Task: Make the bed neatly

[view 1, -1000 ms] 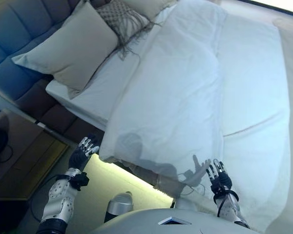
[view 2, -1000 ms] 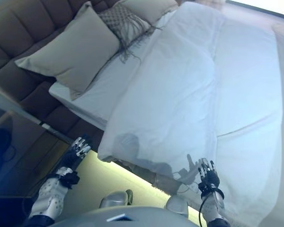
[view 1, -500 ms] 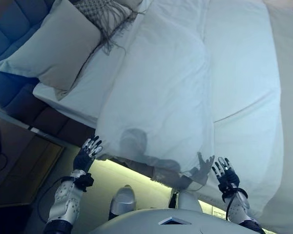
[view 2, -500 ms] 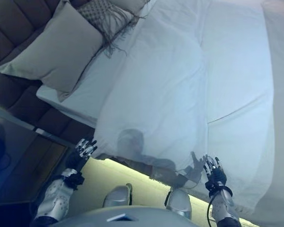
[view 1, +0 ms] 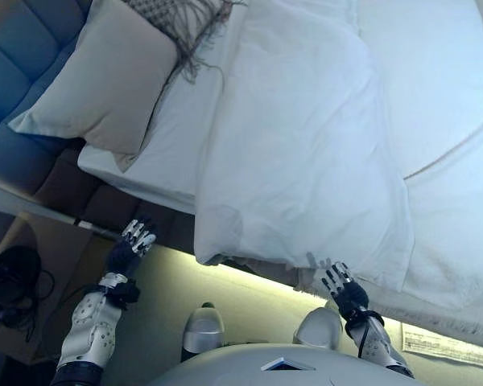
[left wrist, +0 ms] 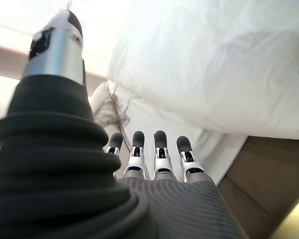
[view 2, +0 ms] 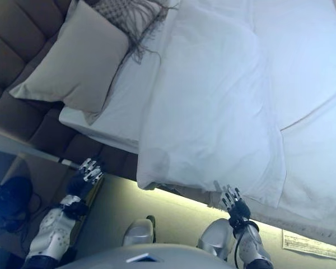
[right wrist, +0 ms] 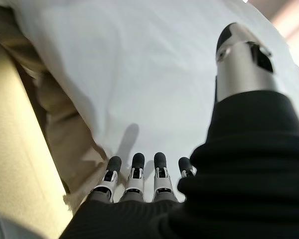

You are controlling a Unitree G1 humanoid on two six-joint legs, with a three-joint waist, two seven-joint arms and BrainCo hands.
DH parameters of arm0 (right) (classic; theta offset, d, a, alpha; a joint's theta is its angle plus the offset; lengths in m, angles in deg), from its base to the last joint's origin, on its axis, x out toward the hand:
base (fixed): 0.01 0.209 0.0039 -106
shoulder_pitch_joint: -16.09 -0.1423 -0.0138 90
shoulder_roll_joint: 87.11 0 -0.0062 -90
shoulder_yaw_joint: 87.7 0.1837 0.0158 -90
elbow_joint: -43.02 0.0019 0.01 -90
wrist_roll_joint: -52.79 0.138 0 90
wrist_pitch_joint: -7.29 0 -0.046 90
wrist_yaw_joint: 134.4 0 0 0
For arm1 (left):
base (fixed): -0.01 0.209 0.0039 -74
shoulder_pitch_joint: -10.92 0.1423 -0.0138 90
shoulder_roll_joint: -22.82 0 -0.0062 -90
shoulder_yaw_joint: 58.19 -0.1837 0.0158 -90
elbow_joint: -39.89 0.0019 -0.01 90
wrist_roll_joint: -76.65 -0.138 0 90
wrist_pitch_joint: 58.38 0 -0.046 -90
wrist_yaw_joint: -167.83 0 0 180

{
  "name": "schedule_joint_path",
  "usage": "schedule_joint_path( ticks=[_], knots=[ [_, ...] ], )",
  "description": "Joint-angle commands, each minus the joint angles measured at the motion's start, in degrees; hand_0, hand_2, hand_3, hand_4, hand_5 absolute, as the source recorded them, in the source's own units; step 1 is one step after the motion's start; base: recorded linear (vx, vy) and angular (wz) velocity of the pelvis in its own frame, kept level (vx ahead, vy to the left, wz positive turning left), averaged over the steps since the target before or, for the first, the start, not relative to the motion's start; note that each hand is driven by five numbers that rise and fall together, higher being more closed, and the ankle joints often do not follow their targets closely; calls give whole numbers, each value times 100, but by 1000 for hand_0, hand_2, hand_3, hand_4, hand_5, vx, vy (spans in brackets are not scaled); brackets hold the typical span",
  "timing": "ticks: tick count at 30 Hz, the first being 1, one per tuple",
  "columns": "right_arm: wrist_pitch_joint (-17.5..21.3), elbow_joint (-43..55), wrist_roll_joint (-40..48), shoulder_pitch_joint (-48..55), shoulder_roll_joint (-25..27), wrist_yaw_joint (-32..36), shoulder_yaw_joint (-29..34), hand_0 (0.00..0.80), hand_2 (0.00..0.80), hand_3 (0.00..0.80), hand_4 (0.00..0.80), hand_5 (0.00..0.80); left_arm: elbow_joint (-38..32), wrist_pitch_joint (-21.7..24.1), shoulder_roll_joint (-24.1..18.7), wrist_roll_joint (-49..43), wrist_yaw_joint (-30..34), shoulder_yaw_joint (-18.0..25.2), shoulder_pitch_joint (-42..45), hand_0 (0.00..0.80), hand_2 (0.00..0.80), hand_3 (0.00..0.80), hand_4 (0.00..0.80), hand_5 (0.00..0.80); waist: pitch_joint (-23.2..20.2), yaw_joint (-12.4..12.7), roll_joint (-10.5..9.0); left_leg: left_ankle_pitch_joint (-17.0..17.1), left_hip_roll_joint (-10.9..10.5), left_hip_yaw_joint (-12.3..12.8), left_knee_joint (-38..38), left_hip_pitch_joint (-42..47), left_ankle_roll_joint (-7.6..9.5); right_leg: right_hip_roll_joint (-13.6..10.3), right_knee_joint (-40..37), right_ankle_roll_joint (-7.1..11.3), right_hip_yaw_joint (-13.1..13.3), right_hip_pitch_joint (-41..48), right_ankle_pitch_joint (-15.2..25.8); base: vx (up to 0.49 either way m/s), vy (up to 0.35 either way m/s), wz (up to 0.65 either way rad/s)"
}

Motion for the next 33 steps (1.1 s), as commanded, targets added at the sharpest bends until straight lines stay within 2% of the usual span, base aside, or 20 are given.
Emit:
schedule_joint_path(
  ticks=[1, 3, 5, 7, 10, 11, 12, 14, 15, 17, 18, 19, 23, 25, 27, 28, 29, 30, 33],
  knots=[
    [32, 657, 87, -85, 378, 186, 17, 0, 0, 0, 0, 0, -391, 663, -60, 82, 72, 111, 60, 0, 0, 0, 0, 0, -102, 80, 14, 1397, 715, -366, -386, -455, 243, -279, 176, 102, 72, 139, 28, -37, 273, 19],
    [67, 783, 30, -141, 472, 97, -28, 0, 0, 0, 0, 0, -483, 744, -81, 58, 67, 89, 22, 0, 0, 0, 0, 0, -44, 111, -45, 1164, 660, -432, -70, -614, 227, -361, 100, 169, 118, 109, 108, -51, 312, 14],
    [97, 804, 147, -282, 522, 6, -37, 0, 0, 0, 0, 0, -545, 676, -146, 0, 46, 128, -14, 0, 0, 0, 0, 0, 35, 173, -123, 731, 493, -549, 397, -765, 252, -499, 1, 259, 198, 115, 286, -8, 296, 12],
    [91, 836, 195, -333, 478, -47, -25, 0, 0, 0, 0, 0, -511, 608, -229, -134, 101, 237, 48, 0, 0, 0, 0, 0, 68, 251, -222, 300, 212, -619, 780, -811, 409, -681, -205, 324, 346, 181, 654, 88, 265, 5],
    [5, 832, 235, -313, 348, 8, 121, 0, 0, 0, 0, 0, -475, 531, -317, -333, 145, 484, 249, 0, 0, 0, 0, 0, 2, 339, -313, 51, -178, -442, 822, -681, 681, -894, -405, 324, 381, 191, 1218, 96, 263, -16],
    [2, 783, 246, -320, 307, 29, 156, 0, 0, 0, 0, 0, -473, 450, -329, -326, 100, 529, 268, 0, 0, 0, 0, 0, -25, 338, -319, 70, -259, -386, 726, -620, 773, -847, -211, 305, 454, 89, 1186, 55, 231, -32],
    [27, 752, 309, -291, 279, -2, 181, 0, 0, 0, 0, 0, -456, 366, -356, -385, 65, 556, 277, 0, 0, 0, 0, 0, -64, 321, -308, 114, -343, -368, 654, -590, 845, -681, 53, 233, 517, 30, 947, 31, 214, -32],
    [33, 807, 377, -207, 208, 2, 161, 0, 0, 0, 0, 0, -356, 382, -355, -460, -23, 539, 318, 0, 0, 0, 0, 0, -158, 325, -314, 241, -454, -289, 453, -542, 937, -315, 388, 116, 203, -10, 584, 5, 135, -13],
    [59, 870, 309, -166, 157, 13, 69, 0, 0, 0, 0, 0, -311, 457, -335, -482, -178, 499, 344, 0, 0, 0, 0, 0, -208, 348, -312, 377, -470, -195, 237, -501, 952, 29, 488, 20, -120, -26, 277, -39, 31, -5],
    [107, 939, 289, -145, 181, 17, -105, 0, 0, 0, 0, 0, -185, 649, -245, -429, -388, 413, 311, 0, 0, 0, 0, 0, -281, 359, -321, 547, -515, -137, -108, -448, 934, 635, 192, -179, -396, -9, -88, -59, -73, -49],
    [166, 887, 384, -137, 177, 52, -159, 0, 0, 0, 0, 0, -116, 761, -218, -432, -435, 344, 250, 0, 0, 0, 0, 0, -294, 328, -385, 569, -590, -155, -166, -484, 908, 841, -235, -224, -329, 87, 9, -55, -194, -70],
    [270, 895, 386, -92, 183, 47, -176, 0, 0, 0, 0, 0, 39, 858, -174, -425, -508, 186, 20, 0, 0, 0, 0, 0, -284, 186, -360, 731, -626, -219, -242, -567, 898, 1068, -538, -284, -18, 122, 78, -46, -198, -44],
    [511, 860, 545, -132, 294, -16, -230, 0, 0, 0, 0, 0, 224, 1018, -99, -523, -544, -85, -499, 0, 0, 0, 0, 0, -249, 54, -309, 952, -591, -240, -239, -736, 792, 1230, -899, -400, -107, 234, 127, -89, -136, 15],
    [530, 737, 564, -221, 350, -24, -200, 0, 0, 0, 0, 0, 258, 1179, -80, -968, -675, -219, -605, 0, 0, 0, 0, 0, -226, 39, -274, 985, -550, -390, -106, -768, 730, 1250, -866, -446, -52, 262, 80, 28, -1, 7],
    [416, 809, 573, -178, 400, -124, -164, 0, 0, 0, 0, 0, 237, 1346, -154, -1642, -941, -354, -599, 0, 0, 0, 0, 0, -228, -27, -198, 1143, -380, -412, -272, -670, 663, 1247, -805, -457, -3, 329, 33, 121, 105, -9],
    [400, 851, 636, -123, 430, -131, -141, 0, 0, 0, 0, 0, 277, 1500, -261, -2014, -1152, -509, -693, 0, 0, 0, 0, 0, -230, -100, -141, 1305, -268, -359, -462, -623, 603, 1229, -796, -446, 1, 361, 0, 116, 160, -7],
    [394, 866, 662, -111, 444, -140, -130, 0, 0, 0, 0, 0, 312, 1582, -295, -2154, -1242, -584, -756, 0, 0, 0, 0, 0, -224, -126, -127, 1341, -245, -322, -523, -607, 592, 1213, -799, -438, 4, 367, -7, 23, 232, 0],
    [490, 801, 838, -177, 511, -157, -121, 0, 0, 0, 0, 0, 414, 1882, -469, -2755, -1658, -903, -1140, 0, 0, 0, 0, 0, -172, -261, -84, 1365, -196, -63, -679, -686, 560, 1113, -836, -378, -33, 316, 15, -76, 188, 13],
    [750, 386, 1185, -578, 563, -86, -175, 0, 0, 0, 0, 0, 483, 2133, -661, -3545, -2422, -1454, -2061, 0, 0, 0, 0, 0, 56, -409, -26, 1327, -265, 175, -722, -940, 545, 911, -851, -246, -95, 41, 122, -216, 180, 20]
  ],
)
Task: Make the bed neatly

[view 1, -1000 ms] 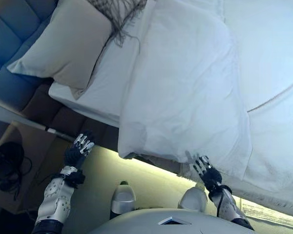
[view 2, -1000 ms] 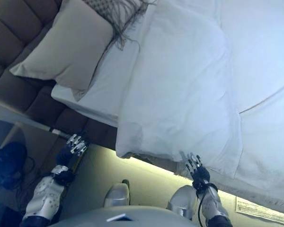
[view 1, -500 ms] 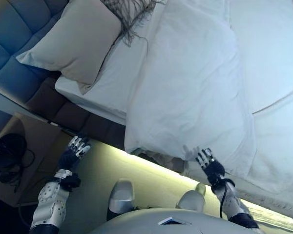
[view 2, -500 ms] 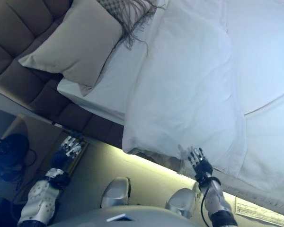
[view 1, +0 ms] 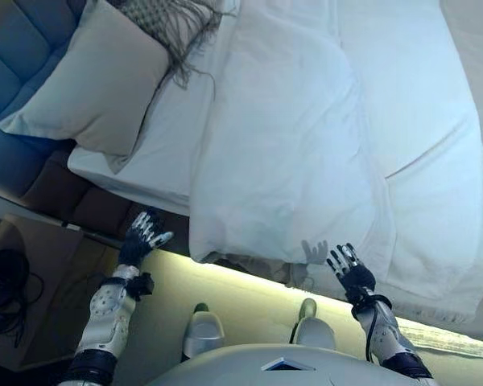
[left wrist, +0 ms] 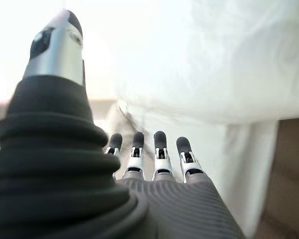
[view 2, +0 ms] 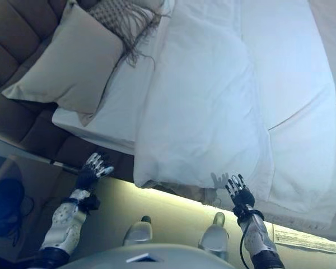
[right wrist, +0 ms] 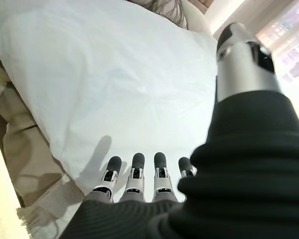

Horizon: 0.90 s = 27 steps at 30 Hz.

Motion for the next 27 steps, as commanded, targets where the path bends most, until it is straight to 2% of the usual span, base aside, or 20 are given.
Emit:
schedule_joint_path(
  ticks=[1, 4, 7, 14, 17, 23, 27],
  knots=[
    [494, -61, 532, -588, 122, 113, 47, 0, 0, 0, 0, 0, -98, 707, -295, -1173, -1162, -370, -1233, 0, 0, 0, 0, 0, 567, -254, -47, 905, -206, 400, -128, -647, 141, -23, 228, 1, -18, 80, -370, -237, 146, 12],
    [603, -357, 549, -990, 106, 134, -22, 0, 0, 0, 0, 0, -55, 566, -264, -1824, -1866, -772, -1934, 0, 0, 0, 0, 0, 863, -354, -81, 831, -243, 481, 107, -927, 151, -151, 346, 76, 9, -267, -261, -194, 98, 2],
    [578, -406, 626, -1131, 29, 47, -94, 0, 0, 0, 0, 0, 101, 432, -144, -2199, -2163, -1074, -2362, 0, 0, 0, 0, 0, 1066, -459, -200, 750, -264, 509, 329, -1118, 194, -188, 490, 141, 144, -535, -191, -93, 22, -18],
    [622, -617, 697, -1288, -119, -87, -188, 0, 0, 0, 0, 0, 355, -152, 290, -3474, -3065, -1766, -3449, 0, 0, 0, 0, 0, 1532, -758, -454, 758, -234, 586, 502, -1639, 250, -48, 462, 213, 386, -1089, 32, -124, -23, -18],
    [630, -737, 685, -1241, -159, 8, -86, 0, 0, 0, 0, 0, 433, -347, 386, -3791, -3258, -1873, -3693, 0, 0, 0, 0, 0, 1668, -876, -525, 756, -221, 575, 544, -1780, 251, 20, 419, 221, 446, -1211, 90, -58, -50, -12],
    [615, -555, 737, -1186, -104, 185, 82, 0, 0, 0, 0, 0, 669, -920, 547, -4174, -3187, -2051, -3996, 0, 0, 0, 0, 0, 1938, -1075, -626, 716, -196, 540, 713, -2003, 224, 101, 469, 211, 560, -1443, 134, -23, -7, -13],
    [635, -122, 683, -1164, -96, 228, 52, 0, 0, 0, 0, 0, 1095, -1146, 625, -4345, -3681, -2075, -4090, 0, 0, 0, 0, 0, 2098, -1198, -721, 700, -197, 541, 811, -2188, 220, 126, 437, 202, 630, -1611, 184, -20, 6, -18]
  ],
)
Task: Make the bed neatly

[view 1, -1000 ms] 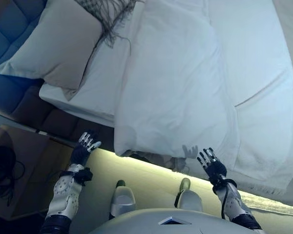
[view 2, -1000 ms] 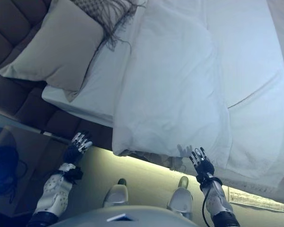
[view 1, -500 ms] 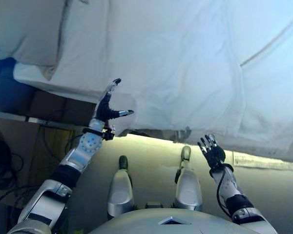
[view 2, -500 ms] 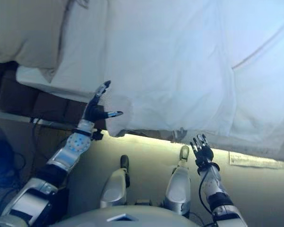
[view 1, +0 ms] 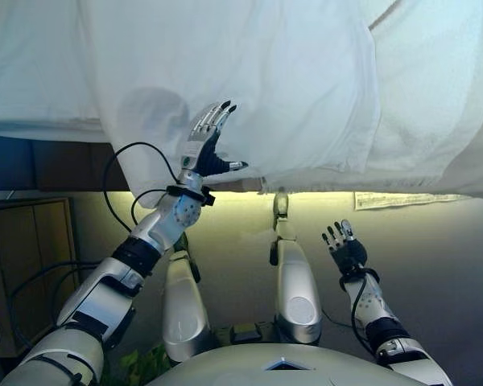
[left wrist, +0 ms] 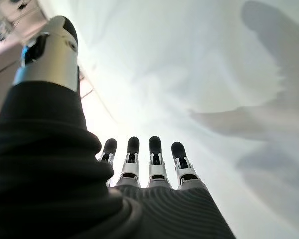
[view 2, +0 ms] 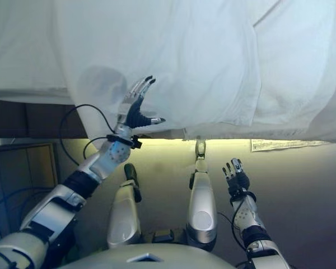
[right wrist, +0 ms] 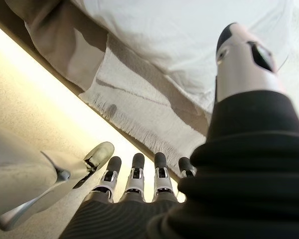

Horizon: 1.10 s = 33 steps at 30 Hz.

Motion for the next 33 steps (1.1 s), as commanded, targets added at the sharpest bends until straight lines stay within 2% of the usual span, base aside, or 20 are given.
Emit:
schedule_joint_path(
  ticks=[1, 4, 8, 14, 16, 20, 27, 28, 31, 33],
  knots=[
    [286, 815, 115, 106, 226, 131, 120, 0, 0, 0, 0, 0, 84, -148, 15, -394, -600, 184, -328, 0, 0, 0, 0, 0, 240, -131, 37, 785, -138, 47, -185, -519, 514, 42, 664, 237, -266, 122, -627, -22, 3, -10],
    [355, 1004, 211, 133, 230, 190, 78, 0, 0, 0, 0, 0, 293, -365, -24, -892, -919, 214, -375, 0, 0, 0, 0, 0, 337, -151, -12, 785, -134, 42, -81, -664, 521, 39, 741, 223, -255, -10, -624, -25, 2, -8],
    [500, 1358, 355, 134, 285, 256, -53, 0, 0, 0, 0, 0, 710, -1099, -356, -1929, -1728, 192, -730, 0, 0, 0, 0, 0, 443, -216, -92, 865, -146, 100, -121, -819, 519, 25, 660, 208, -228, -131, -553, -24, 22, -7],
    [637, 1527, 655, 207, 454, 514, -172, 0, 0, 0, 0, 0, 1444, -1697, -778, -2275, -2337, 254, -1137, 0, 0, 0, 0, 0, 443, -257, -145, 852, -215, 165, -25, -1093, 540, -57, 701, 214, -260, -396, -529, -12, 23, -7],
    [664, 1442, 746, 215, 490, 651, -213, 0, 0, 0, 0, 0, 1625, -1826, -800, -2300, -2367, 209, -1220, 0, 0, 0, 0, 0, 443, -262, -169, 838, -231, 163, 25, -1155, 545, -61, 741, 212, -266, -464, -530, -6, 0, -2],
    [746, 1282, 966, 150, 558, 861, -328, 0, 0, 0, 0, 0, 2047, -2443, -720, -2598, -2052, -20, -1481, 0, 0, 0, 0, 0, 443, -291, -228, 831, -243, 166, 105, -1315, 545, -74, 789, 213, -270, -619, -517, -17, -7, -7],
    [923, 1419, 964, 20, 580, 788, -486, 0, 0, 0, 0, 0, 2504, -3073, -572, -2652, -1498, -364, -1612, 0, 0, 0, 0, 0, 443, -337, -251, 947, -237, 201, -3, -1468, 548, -79, 782, 216, -245, -802, -468, -17, 3, 2],
    [952, 1439, 948, -1, 576, 757, -515, 0, 0, 0, 0, 0, 2571, -3115, -547, -2608, -1469, -391, -1626, 370, 370, 370, 370, 370, 443, -341, -252, 966, -236, 206, -27, -1471, 546, -77, 775, 216, -242, -811, -461, 0, 0, 0],
    [1037, 1547, 887, -86, 566, 624, -611, 0, 0, 0, 0, 0, 2740, -3226, -509, -2379, -1441, -456, -1681, 800, 800, 800, 800, 800, 443, -369, -259, 1035, -216, 237, -125, -1495, 531, -75, 732, 217, -229, -866, -427, -8, 6, -1],
    [1094, 1566, 890, -112, 564, 582, -653, 0, 0, 0, 0, 0, 2754, -3190, -518, -2319, -1444, -465, -1704, 800, 800, 800, 800, 800, 443, -367, -244, 1070, -207, 245, -179, -1510, 524, -83, 706, 222, -239, -890, -409, -22, 11, -4]
  ],
)
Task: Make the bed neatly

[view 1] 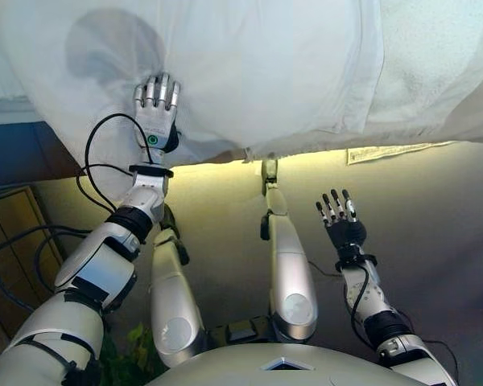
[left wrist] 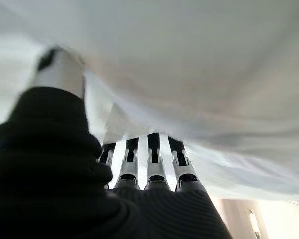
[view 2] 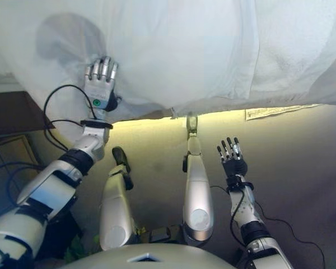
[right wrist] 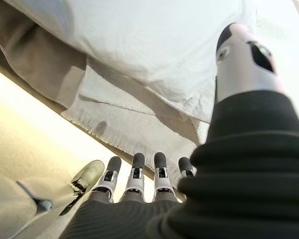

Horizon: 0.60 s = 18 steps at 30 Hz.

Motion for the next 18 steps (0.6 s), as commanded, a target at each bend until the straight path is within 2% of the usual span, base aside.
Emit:
schedule_joint_path(
  ticks=[1, 13, 18],
  knots=[
    [374, 518, 63, -54, 371, -66, 3, 0, 0, 0, 0, 0, 337, -154, -296, 176, 102, 181, -225, 800, 800, 800, 800, 800, 176, -54, 32, 1195, -169, 90, -402, -607, 521, -63, 546, 275, -353, 266, -559, -15, 9, -5],
    [414, 523, 126, -70, 437, -2, 67, 0, 0, 0, 0, 0, 178, 78, -343, 249, 35, 285, -135, 800, 800, 800, 800, 800, 176, 12, 126, 1271, -159, 104, -575, -446, 515, -96, 495, 275, -459, 403, -561, -4, 2, -2],
    [396, 433, 142, 98, 435, 234, 154, 0, 0, 0, 0, 0, 76, 405, -364, 575, -61, 451, 152, 800, 800, 800, 800, 800, 176, 53, 140, 1238, -127, 136, -653, -46, 519, -88, 451, 261, -550, 797, -612, 6, 5, 0]
  ],
)
